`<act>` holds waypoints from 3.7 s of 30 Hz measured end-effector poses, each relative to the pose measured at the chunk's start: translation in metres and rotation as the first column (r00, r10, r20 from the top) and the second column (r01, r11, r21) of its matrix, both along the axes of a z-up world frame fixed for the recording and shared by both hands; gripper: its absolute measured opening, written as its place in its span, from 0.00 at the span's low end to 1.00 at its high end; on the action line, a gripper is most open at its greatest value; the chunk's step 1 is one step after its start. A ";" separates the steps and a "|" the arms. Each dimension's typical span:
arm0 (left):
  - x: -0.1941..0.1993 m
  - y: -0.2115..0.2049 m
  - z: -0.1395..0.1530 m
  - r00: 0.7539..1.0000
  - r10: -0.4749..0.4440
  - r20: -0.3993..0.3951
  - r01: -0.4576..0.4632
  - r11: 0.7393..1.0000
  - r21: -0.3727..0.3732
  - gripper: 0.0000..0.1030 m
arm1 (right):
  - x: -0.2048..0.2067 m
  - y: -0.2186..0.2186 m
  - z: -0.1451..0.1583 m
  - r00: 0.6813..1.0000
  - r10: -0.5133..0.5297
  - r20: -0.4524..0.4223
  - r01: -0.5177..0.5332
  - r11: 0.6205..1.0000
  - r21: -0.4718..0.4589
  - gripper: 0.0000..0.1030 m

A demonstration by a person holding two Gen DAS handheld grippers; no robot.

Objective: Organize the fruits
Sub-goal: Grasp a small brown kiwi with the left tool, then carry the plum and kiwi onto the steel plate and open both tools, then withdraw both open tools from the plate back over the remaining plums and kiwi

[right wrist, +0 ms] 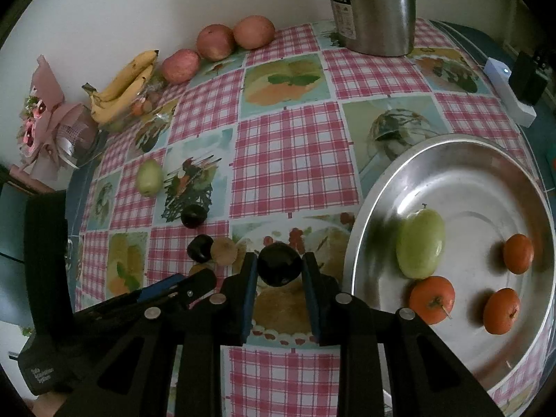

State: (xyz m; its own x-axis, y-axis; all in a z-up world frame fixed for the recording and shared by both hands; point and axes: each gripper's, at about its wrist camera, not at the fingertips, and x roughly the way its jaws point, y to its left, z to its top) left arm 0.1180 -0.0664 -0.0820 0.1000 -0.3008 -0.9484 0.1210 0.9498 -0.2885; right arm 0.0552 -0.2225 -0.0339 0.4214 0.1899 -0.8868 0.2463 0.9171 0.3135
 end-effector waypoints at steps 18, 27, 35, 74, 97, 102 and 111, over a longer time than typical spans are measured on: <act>-0.007 0.017 0.040 0.997 0.030 0.072 -0.026 0.998 -0.052 0.27 | -0.003 -0.005 0.005 1.000 -0.014 0.014 0.014 1.000 0.003 0.26; -0.011 0.019 0.061 0.990 0.044 0.132 -0.033 0.996 -0.083 0.27 | -0.007 -0.011 0.012 0.999 -0.038 0.029 0.038 0.999 -0.011 0.26; -0.016 0.005 0.065 0.988 0.010 0.153 0.002 0.997 -0.074 0.27 | -0.015 -0.030 0.019 0.993 -0.108 0.046 0.110 0.992 -0.054 0.26; -0.087 -0.141 0.039 0.882 -0.434 0.184 0.434 0.900 0.041 0.28 | -0.059 -0.127 -0.007 0.913 -0.405 -0.057 0.398 0.912 -0.097 0.27; -0.073 -0.124 0.047 0.916 -0.364 0.170 0.359 0.931 0.057 0.62 | -0.061 -0.129 -0.005 0.903 -0.427 -0.055 0.420 0.902 -0.103 0.51; -0.053 -0.094 0.043 0.961 -0.239 0.139 0.230 0.970 0.081 0.67 | -0.060 -0.129 -0.005 0.904 -0.423 -0.058 0.416 0.903 -0.106 0.51; -0.029 -0.038 0.057 0.987 -0.040 0.153 0.036 0.999 0.027 0.71 | -0.052 -0.112 0.003 0.932 -0.359 -0.047 0.351 0.928 -0.122 0.51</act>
